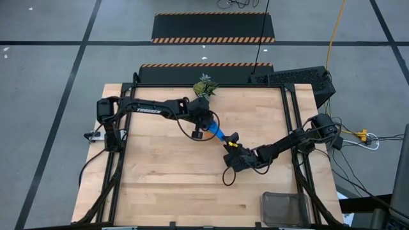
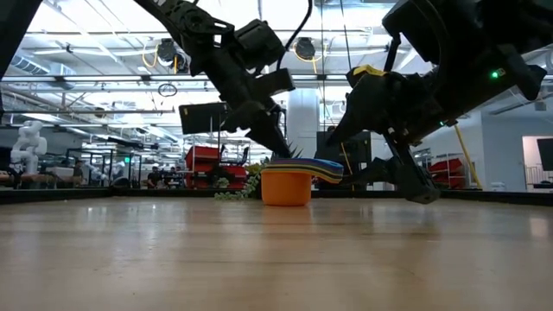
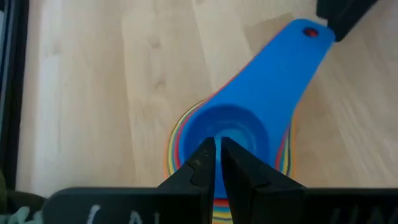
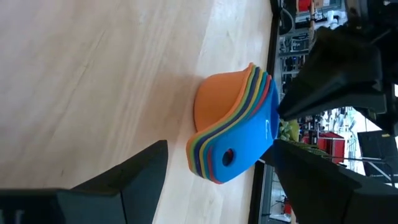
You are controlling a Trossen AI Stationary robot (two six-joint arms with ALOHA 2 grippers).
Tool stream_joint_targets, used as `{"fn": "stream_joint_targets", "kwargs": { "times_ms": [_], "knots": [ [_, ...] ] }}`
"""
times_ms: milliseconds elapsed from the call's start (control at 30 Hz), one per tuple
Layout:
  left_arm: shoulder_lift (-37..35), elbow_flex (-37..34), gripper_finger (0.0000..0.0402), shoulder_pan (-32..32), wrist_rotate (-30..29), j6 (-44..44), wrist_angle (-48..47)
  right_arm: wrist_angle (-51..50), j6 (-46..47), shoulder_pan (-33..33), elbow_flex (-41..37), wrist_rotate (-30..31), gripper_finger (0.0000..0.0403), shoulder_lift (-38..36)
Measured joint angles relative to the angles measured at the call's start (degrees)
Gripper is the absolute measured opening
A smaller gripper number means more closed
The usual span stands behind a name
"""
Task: Nest measuring cups in basket
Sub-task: Put the stacked measuring cups into the black transparent bin
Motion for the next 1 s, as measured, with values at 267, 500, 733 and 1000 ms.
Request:
{"fn": "stream_joint_targets", "kwargs": {
  "times_ms": [267,500,733,1000],
  "knots": [
    [0.0,-0.1,0.0031,1.4,0.0,-0.4,-0.3,-0.1,1.8,-0.1,0.0,1.1,0.0283,0.0],
    [0.0,-0.8,0.003,2.5,0.1,-1.5,-0.5,-0.2,1.6,-1.4,0.0,0.5,0.0283,2.1],
    [0.0,-0.8,0.003,2.7,0.1,-1.7,-0.8,5.4,-1.7,-2.1,0.1,3.2,0.0283,4.9],
    [0.0,-0.8,0.003,3.9,0.9,-3.1,-2.1,7.3,-5.0,-3.0,0.0,2.8,0.0283,5.1]
  ]
}}
